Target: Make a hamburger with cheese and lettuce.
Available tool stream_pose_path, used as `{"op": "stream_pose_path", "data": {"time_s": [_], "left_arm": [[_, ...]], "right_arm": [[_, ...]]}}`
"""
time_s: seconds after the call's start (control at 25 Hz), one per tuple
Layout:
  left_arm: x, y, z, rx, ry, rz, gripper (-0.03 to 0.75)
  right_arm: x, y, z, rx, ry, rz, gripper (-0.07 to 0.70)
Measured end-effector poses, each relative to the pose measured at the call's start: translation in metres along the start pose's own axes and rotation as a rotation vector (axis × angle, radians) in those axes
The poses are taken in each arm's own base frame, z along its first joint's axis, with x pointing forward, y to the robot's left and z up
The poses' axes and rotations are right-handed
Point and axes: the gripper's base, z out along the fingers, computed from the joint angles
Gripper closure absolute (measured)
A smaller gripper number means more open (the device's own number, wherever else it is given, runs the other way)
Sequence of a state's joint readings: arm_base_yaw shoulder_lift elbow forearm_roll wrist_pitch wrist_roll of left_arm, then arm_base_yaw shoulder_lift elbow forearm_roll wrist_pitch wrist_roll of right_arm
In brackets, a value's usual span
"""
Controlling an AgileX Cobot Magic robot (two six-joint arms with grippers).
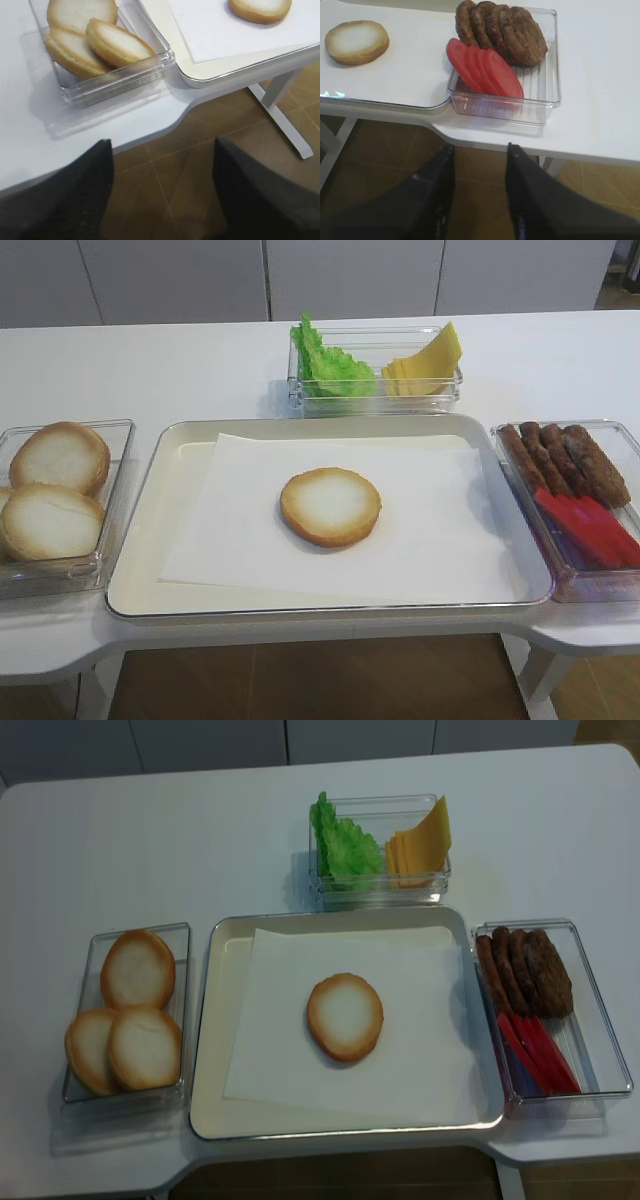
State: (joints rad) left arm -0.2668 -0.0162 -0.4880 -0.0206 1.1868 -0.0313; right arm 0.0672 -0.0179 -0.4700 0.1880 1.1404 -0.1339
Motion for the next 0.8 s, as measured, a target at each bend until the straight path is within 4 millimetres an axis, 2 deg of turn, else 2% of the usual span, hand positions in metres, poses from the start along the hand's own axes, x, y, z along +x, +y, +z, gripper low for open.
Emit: {"op": "stream_pose_path", "data": {"time_s": [0.28, 0.8], "left_arm": [[0.0000, -0.0002, 0.0000, -0.004, 0.000, -0.004, 0.248], [-0.0004, -0.0018, 0.0003, -0.116, -0.009, -0.080, 0.248]], "right_arm": [[0.0000, 0.0000, 0.0000, 0.000, 0.000, 0.000, 0.351], [0.0000, 0.0000, 0.0000, 0.000, 0.000, 0.000, 0.351]]}}
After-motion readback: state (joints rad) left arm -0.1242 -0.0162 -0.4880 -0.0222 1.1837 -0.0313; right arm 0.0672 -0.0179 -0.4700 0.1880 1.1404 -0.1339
